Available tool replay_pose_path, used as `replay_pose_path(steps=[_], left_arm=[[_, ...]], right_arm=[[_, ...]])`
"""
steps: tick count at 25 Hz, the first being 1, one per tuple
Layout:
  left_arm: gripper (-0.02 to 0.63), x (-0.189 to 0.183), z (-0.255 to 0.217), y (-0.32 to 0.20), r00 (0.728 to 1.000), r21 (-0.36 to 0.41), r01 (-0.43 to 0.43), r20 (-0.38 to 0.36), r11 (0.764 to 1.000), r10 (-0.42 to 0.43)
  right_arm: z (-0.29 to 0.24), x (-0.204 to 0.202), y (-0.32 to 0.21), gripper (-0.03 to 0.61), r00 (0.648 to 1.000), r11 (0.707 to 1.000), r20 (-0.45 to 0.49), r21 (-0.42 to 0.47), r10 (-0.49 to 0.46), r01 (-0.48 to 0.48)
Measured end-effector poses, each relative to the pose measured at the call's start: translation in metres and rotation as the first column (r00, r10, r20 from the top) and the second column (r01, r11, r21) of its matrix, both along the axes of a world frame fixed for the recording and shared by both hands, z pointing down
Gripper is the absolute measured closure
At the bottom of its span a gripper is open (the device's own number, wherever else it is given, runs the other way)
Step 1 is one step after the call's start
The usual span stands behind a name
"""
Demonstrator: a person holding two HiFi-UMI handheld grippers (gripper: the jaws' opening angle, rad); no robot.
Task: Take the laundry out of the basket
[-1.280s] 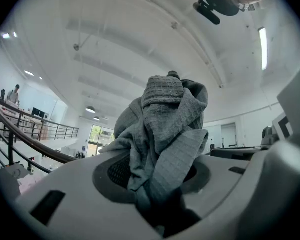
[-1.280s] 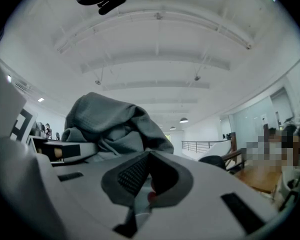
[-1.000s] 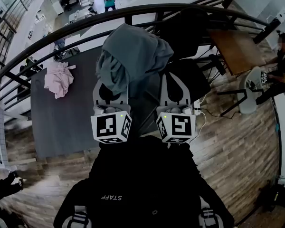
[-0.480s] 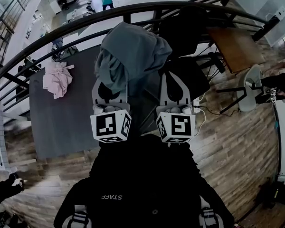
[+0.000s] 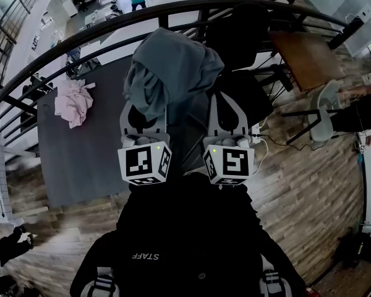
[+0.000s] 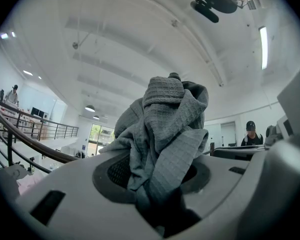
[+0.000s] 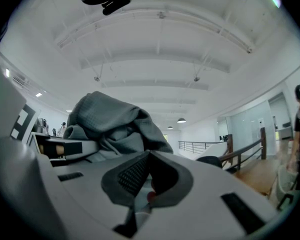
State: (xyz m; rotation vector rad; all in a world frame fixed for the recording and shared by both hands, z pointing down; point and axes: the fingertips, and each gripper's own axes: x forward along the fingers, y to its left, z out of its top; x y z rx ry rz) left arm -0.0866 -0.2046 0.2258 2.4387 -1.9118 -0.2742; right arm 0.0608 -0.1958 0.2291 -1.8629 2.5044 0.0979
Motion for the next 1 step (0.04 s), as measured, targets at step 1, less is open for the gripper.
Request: replay_pose_path(steps=[1], left_arm=[[0.431, 0.0, 0.0003, -0.0001, 1.0, 0.0, 0.0, 0.001, 1.0, 0.0]], right_arm=[[0.0004, 0.0, -0.0004, 0.563, 1.0, 1.0, 0.0, 0.0, 0.001, -0.001]])
